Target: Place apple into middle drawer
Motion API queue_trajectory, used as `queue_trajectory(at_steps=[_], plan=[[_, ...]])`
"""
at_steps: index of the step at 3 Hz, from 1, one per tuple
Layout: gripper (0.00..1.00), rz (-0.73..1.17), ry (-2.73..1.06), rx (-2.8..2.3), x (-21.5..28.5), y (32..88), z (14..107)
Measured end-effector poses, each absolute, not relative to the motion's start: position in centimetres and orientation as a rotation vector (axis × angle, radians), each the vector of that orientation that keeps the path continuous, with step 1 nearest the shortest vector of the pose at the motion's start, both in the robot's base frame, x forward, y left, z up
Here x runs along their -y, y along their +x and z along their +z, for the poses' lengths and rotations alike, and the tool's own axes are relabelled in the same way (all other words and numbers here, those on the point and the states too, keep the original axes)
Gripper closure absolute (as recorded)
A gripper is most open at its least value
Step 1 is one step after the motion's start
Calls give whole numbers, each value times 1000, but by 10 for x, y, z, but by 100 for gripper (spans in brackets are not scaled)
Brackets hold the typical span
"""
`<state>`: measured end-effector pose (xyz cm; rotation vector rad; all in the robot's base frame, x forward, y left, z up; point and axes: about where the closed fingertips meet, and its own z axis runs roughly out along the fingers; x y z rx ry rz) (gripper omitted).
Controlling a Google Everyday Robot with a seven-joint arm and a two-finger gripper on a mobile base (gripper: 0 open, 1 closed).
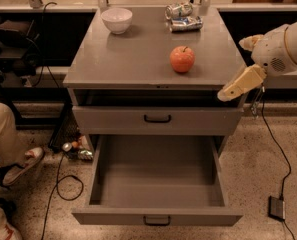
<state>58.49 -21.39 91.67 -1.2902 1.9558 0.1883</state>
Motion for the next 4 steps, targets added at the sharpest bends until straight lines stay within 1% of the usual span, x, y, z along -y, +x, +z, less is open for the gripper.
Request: queue_trajectory(at_steps=[1,2,4], plan=[[0,194,-1285,-1952,212,585,915],[0,226,-1214,-1924,206,601,906],[0,336,-981,-1846,179,661,886]])
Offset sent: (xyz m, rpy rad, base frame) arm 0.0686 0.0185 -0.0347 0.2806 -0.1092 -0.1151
